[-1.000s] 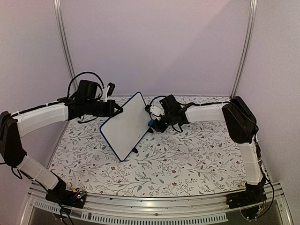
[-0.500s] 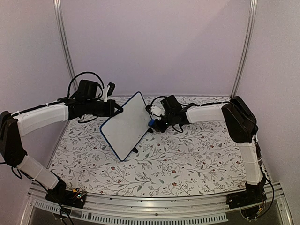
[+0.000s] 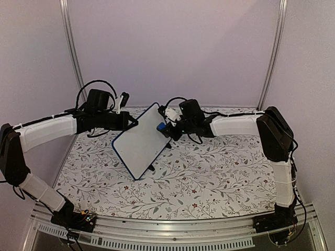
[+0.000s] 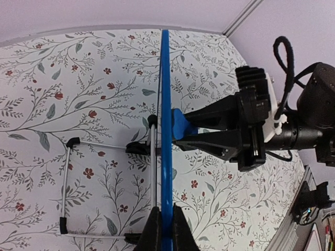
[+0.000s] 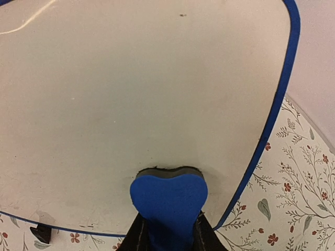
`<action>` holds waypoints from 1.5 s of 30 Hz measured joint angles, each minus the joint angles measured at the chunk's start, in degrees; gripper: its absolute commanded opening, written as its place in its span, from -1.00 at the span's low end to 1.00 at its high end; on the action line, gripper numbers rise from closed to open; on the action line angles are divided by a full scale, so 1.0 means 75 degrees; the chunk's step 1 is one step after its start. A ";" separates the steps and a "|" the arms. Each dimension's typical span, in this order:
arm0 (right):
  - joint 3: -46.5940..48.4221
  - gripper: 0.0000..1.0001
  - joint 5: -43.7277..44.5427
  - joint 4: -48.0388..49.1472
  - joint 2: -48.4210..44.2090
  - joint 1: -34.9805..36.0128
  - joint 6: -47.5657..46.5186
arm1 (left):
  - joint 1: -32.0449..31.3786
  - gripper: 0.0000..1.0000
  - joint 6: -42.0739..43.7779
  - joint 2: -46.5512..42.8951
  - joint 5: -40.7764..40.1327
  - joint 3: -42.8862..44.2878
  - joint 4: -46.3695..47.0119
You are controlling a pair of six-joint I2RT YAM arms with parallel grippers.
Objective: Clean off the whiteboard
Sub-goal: Place the whiteboard eraser at the center of the board.
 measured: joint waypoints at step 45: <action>-0.3958 -0.62 0.1789 0.2844 -0.2634 0.0047 0.2847 | -0.0029 -0.86 0.0000 -0.0003 -0.0114 0.0000 -0.0032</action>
